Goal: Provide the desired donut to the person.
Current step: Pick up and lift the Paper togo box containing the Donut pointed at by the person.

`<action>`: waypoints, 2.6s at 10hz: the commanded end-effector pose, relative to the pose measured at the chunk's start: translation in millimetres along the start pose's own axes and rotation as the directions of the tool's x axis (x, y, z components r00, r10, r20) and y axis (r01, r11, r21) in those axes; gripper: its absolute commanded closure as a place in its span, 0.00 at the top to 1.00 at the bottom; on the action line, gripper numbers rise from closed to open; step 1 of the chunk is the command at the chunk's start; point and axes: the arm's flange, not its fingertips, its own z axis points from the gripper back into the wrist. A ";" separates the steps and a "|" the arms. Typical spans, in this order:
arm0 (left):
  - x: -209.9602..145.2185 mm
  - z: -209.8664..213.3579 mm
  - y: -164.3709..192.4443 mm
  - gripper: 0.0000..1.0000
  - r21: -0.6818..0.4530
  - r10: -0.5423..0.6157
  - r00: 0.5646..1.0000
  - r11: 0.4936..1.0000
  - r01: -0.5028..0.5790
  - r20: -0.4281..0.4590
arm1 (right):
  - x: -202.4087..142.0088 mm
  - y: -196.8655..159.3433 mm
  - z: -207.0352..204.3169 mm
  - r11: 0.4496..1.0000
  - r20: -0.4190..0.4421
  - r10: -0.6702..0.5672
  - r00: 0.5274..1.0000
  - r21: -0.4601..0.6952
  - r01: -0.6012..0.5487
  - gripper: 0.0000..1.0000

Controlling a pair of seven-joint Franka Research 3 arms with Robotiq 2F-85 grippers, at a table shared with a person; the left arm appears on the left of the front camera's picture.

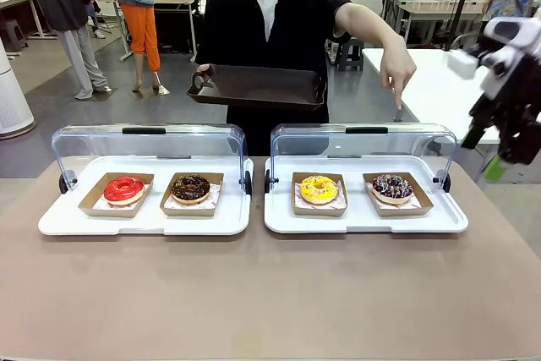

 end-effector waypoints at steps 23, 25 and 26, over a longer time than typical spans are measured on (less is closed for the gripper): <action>0.8 1.6 -0.9 1.00 -0.002 -0.011 1.000 1.000 0.011 0.016 | -17.6 -101.5 -150.8 0.998 -0.057 0.038 0.998 -0.044 -0.041 1.00; 0.8 1.6 -0.9 1.00 -0.002 -0.011 1.000 1.000 0.011 0.016 | -20.5 -114.2 -162.9 0.999 -0.077 0.015 0.997 -0.032 -0.017 1.00; 0.8 1.6 -0.9 1.00 -0.002 -0.011 1.000 1.000 0.011 0.016 | -21.2 -120.4 -167.1 0.999 -0.080 0.010 0.997 -0.030 -0.013 1.00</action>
